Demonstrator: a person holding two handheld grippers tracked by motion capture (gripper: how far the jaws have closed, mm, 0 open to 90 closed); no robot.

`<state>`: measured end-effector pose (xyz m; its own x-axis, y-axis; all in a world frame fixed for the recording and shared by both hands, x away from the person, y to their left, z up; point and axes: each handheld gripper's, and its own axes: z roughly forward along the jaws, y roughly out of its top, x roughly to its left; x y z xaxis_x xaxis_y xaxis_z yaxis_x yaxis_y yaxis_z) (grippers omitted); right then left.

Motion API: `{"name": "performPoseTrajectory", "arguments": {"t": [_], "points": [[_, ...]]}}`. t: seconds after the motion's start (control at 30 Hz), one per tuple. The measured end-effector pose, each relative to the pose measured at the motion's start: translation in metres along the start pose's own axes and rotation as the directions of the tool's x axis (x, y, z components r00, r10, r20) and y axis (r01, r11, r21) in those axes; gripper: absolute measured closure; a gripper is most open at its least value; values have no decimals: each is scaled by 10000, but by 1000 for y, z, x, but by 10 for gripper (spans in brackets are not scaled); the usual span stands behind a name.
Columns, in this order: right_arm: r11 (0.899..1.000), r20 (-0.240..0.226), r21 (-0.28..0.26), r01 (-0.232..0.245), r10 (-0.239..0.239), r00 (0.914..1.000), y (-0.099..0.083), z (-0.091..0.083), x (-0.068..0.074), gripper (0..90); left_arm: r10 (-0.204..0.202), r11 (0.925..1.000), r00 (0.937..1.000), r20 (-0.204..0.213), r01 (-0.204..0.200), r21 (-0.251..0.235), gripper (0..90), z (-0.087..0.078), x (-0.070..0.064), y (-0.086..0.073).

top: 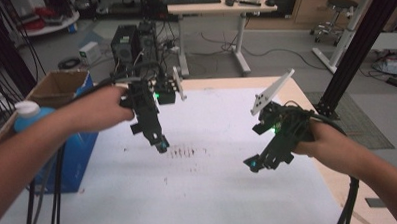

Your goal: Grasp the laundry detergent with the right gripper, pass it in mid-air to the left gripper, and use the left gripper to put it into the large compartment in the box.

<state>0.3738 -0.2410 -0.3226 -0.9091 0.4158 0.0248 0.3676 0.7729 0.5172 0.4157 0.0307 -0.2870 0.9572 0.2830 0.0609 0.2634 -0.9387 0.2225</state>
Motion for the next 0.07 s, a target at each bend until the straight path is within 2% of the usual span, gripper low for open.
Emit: {"name": "performPoseTrajectory", "arguments": {"t": [0.07], "points": [[10000,8,-61,-4,4,10000,-1,-1,0,8,-35,10000,10000,-20,34,-65,17,0,0,-1]]}}
